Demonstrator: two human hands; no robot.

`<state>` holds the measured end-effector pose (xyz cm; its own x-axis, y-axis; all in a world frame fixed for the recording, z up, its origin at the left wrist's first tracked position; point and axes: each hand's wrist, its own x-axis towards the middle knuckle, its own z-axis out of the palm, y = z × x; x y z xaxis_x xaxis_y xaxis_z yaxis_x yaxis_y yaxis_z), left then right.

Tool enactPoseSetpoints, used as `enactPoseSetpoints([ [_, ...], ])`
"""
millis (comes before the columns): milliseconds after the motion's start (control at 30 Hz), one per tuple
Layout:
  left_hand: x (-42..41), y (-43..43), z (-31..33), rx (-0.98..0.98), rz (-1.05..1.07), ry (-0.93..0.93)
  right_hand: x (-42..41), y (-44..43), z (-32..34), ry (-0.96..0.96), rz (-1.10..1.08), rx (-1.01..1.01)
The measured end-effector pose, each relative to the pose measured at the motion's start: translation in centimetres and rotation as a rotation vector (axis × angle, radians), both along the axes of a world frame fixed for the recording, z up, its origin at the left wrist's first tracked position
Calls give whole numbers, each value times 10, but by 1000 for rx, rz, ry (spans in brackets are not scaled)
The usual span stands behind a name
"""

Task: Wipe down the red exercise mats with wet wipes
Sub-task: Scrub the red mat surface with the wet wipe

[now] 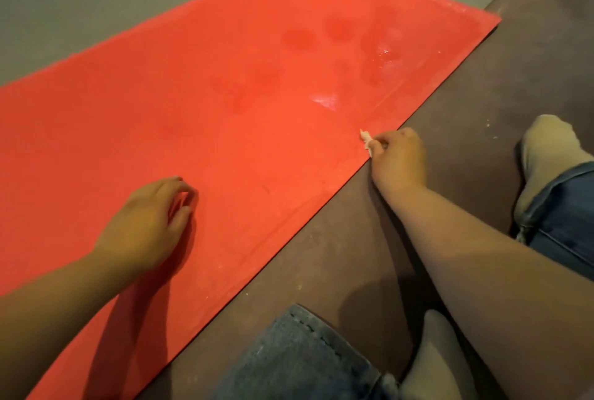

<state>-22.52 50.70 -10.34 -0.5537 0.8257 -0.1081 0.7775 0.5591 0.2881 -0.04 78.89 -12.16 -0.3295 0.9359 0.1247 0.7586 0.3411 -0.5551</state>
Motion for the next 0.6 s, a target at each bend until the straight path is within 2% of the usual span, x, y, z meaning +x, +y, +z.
enactPoseSetpoints([
  [67,-4,-7,-3,2,29,6,-8,-28,0,-55,59,38],
  [200,-13,-9,-7,25,10,43,-20,-108,-2,-41,556,139],
  [267,-20,-12,-8,49,36,52,-24,-93,0,-98,657,219],
  [300,-25,-14,-9,58,67,53,-27,-76,1,-150,586,229],
  [400,-44,-26,-11,57,235,25,-41,-27,2,-190,159,137],
  [467,-57,-33,-11,21,354,-16,-64,-38,2,-181,124,86],
  [533,-65,-37,-10,-11,395,-42,-90,-83,0,-176,347,79],
  [600,-68,-37,-9,-35,386,-61,-103,-140,-3,-113,671,82],
])
